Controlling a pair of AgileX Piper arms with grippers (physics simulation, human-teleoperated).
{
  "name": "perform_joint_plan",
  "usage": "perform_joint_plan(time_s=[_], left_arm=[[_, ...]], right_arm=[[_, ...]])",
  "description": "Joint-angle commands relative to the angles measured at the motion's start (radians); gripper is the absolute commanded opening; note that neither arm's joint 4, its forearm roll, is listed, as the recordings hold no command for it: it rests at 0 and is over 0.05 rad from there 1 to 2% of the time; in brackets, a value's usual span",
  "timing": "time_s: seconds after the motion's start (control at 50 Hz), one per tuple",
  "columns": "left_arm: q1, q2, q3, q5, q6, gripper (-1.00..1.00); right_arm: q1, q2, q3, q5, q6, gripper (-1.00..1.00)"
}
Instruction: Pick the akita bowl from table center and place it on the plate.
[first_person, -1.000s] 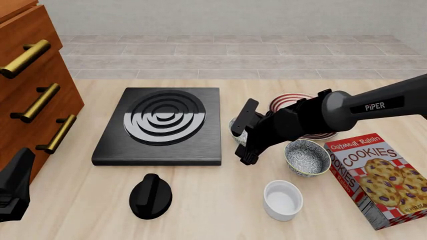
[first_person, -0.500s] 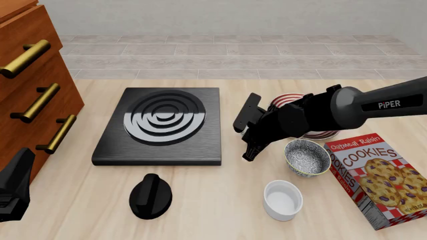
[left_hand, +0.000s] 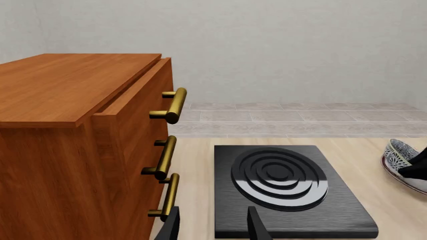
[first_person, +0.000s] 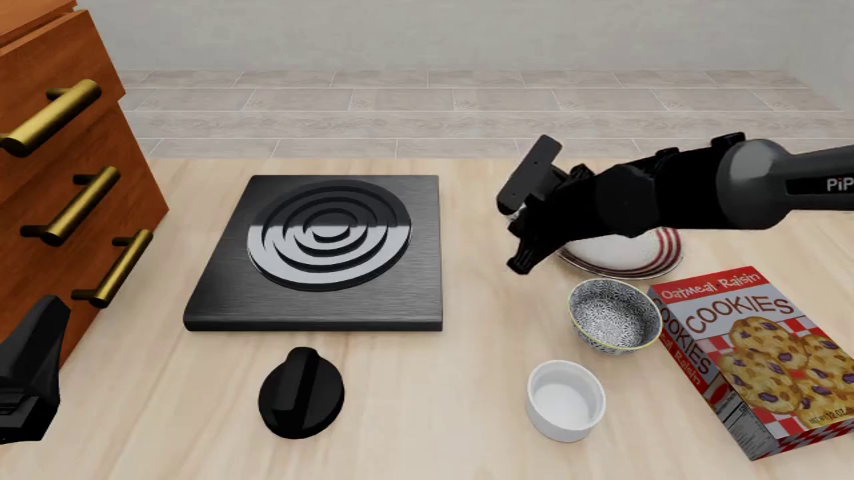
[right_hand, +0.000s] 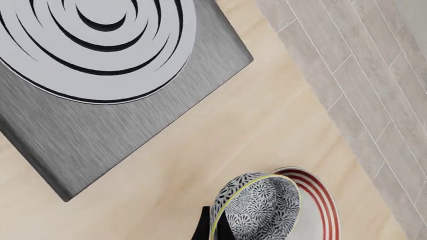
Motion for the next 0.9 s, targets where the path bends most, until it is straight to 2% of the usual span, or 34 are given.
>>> perform_joint_plan(time_s=[0.02, 0.06, 0.12, 0.22, 0.42, 0.52, 0.56, 0.62, 0.68, 0.74, 0.76, 0.84, 0.9], left_arm=[[0.0, 0.0, 0.0, 0.0, 0.0, 1.0], [0.0, 0.0, 0.0, 0.0, 0.0, 1.0], [0.0, 0.0, 0.0, 0.0, 0.0, 1.0], [0.0, 0.0, 0.0, 0.0, 0.0, 1.0], [0.0, 0.0, 0.0, 0.0, 0.0, 1.0], [0.0, 0.0, 0.0, 0.0, 0.0, 1.0], [0.0, 0.0, 0.0, 0.0, 0.0, 1.0], [0.0, 0.0, 0.0, 0.0, 0.0, 1.0], [0.0, 0.0, 0.0, 0.0, 0.0, 1.0], [0.0, 0.0, 0.0, 0.0, 0.0, 1.0], [0.0, 0.0, 0.0, 0.0, 0.0, 1.0], [0.0, 0.0, 0.0, 0.0, 0.0, 1.0], [0.0, 0.0, 0.0, 0.0, 0.0, 1.0]], right_arm=[[-0.084, -0.006, -0.042, -0.006, 0.046, -1.0], [-0.093, -0.001, -0.046, -0.003, 0.039, -1.0], [-0.138, 0.007, -0.072, 0.002, 0.058, -1.0], [-0.177, 0.041, -0.073, -0.014, 0.039, -1.0], [-0.239, 0.08, -0.141, 0.018, 0.025, -1.0], [-0.289, 0.101, -0.165, 0.004, 0.008, -1.0], [-0.311, 0.123, -0.164, 0.007, -0.017, -1.0], [-0.319, 0.141, -0.169, 0.014, 0.006, -1.0], [-0.335, 0.144, -0.161, -0.023, -0.005, -1.0], [-0.334, 0.165, -0.169, -0.01, 0.015, -1.0], [-0.349, 0.179, -0.191, 0.0, 0.042, -1.0], [-0.388, 0.224, -0.205, -0.014, 0.026, -1.0], [-0.382, 0.244, -0.212, -0.004, 0.053, -1.0]])
